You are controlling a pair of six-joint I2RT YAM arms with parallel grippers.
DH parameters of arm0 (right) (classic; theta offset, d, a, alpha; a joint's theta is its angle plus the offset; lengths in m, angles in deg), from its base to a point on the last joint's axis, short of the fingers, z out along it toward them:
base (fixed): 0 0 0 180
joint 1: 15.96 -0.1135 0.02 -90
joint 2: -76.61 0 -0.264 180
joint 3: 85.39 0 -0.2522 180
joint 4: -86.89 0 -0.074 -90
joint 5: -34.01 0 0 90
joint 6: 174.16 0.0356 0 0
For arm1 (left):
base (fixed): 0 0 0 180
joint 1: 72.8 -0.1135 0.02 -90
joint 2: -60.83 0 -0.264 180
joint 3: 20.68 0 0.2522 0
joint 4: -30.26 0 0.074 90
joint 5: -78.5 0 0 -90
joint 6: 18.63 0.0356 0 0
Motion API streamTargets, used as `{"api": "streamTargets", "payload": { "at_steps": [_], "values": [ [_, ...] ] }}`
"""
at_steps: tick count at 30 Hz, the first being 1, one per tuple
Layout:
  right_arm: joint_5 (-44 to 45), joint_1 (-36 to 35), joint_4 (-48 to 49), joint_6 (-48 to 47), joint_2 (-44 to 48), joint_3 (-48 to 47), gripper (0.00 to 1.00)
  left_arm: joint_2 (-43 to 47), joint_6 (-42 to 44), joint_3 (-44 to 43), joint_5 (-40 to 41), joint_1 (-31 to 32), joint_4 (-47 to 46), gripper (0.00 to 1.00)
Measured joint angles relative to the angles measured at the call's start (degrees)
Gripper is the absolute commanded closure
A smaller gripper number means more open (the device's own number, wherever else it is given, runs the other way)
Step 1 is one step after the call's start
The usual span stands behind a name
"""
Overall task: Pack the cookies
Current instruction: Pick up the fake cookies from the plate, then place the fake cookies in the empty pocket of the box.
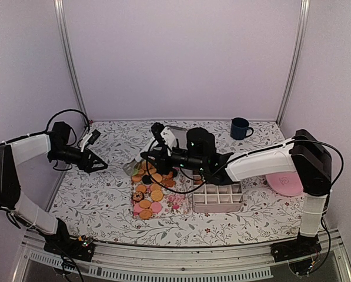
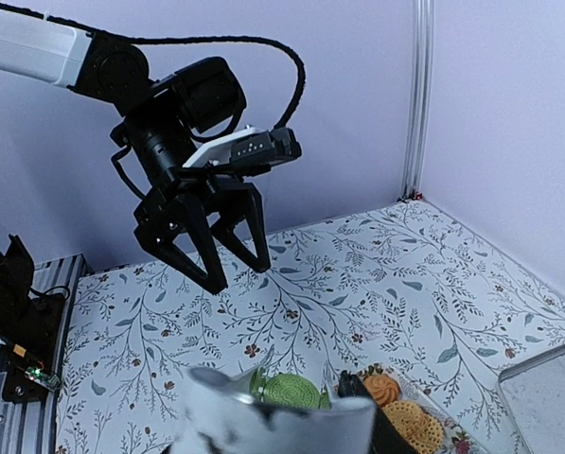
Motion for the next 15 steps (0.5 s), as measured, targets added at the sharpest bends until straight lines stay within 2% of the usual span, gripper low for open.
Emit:
{"api": "streamTargets", "payload": {
  "at_steps": [3, 6, 10, 15],
  "values": [
    [0.90, 0.39, 0.02, -0.39, 2.43, 0.74, 0.78, 0.00, -0.02, -0.04, 0.00, 0.00, 0.02, 0.24],
    [2.10, 1.27, -0.13, -0.57, 7.78, 5.33, 0.78, 0.00, -0.20, -0.22, 0.00, 0.00, 0.02, 0.24],
    [4.83, 3.58, -2.29, -0.79, 18.08, 13.73, 0.78, 0.00, -0.37, -0.55, 0.07, 0.00, 0.02, 0.24],
    [10.32, 6.56, -9.55, -1.40, 33.57, 23.67, 0.77, 0.00, -0.35, -0.81, 0.11, 0.00, 0.02, 0.24]
  ]
}}
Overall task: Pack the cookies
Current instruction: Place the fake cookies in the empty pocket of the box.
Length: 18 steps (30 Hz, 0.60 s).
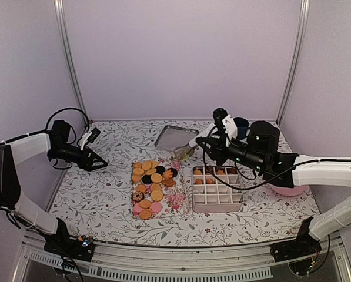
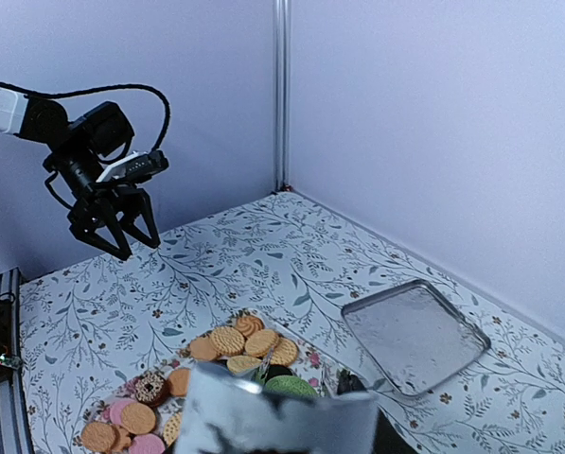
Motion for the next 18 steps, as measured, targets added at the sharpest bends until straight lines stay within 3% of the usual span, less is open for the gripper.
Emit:
{"api": "streamTargets", "payload": {
  "at_steps": [8, 18],
  "values": [
    [7.50, 1.38, -13.14, 0.68, 16.20, 7.76, 0.77, -0.33, -0.02, -0.72, -0.07, 0.00, 0.00, 0.24],
    [11.30, 1.40, -25.24, 3.87, 22.58, 10.71, 0.77, -0.46, -0.04, -0.74, -0.07, 0.02, 0.00, 0.24]
  ]
}}
